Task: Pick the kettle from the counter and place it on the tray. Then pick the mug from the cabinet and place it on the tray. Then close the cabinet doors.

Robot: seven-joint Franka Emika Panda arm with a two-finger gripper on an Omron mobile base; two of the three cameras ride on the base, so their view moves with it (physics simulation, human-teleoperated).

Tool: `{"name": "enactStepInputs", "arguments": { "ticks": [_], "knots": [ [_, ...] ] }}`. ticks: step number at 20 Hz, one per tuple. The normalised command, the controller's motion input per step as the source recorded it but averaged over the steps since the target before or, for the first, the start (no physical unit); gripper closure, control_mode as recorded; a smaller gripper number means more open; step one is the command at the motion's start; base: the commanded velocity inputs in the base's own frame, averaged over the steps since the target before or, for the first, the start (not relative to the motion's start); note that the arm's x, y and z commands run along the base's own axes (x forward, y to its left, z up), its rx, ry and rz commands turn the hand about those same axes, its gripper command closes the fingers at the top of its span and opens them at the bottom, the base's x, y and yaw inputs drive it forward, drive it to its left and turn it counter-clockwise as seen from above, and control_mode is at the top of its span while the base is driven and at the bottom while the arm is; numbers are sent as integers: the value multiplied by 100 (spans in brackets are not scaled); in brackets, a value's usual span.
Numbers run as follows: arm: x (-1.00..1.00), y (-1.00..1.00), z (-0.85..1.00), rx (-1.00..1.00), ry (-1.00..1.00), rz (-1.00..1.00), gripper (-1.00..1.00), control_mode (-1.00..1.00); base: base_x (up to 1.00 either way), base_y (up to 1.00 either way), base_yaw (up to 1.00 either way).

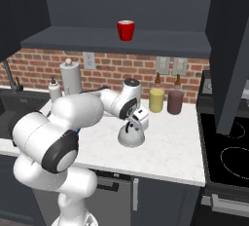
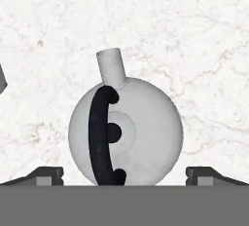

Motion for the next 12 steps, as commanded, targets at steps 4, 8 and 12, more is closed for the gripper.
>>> {"name": "enactStepInputs", "arguments": {
  "ticks": [4,8,12],
  "knots": [
    [0,10,-19,0,0,0,-100,-100,0,0,0],
    [0,14,-11,0,0,0,-100,-100,0,0,0],
    [0,0,-8,0,0,0,-100,-100,0,0,0]
  ]
}}
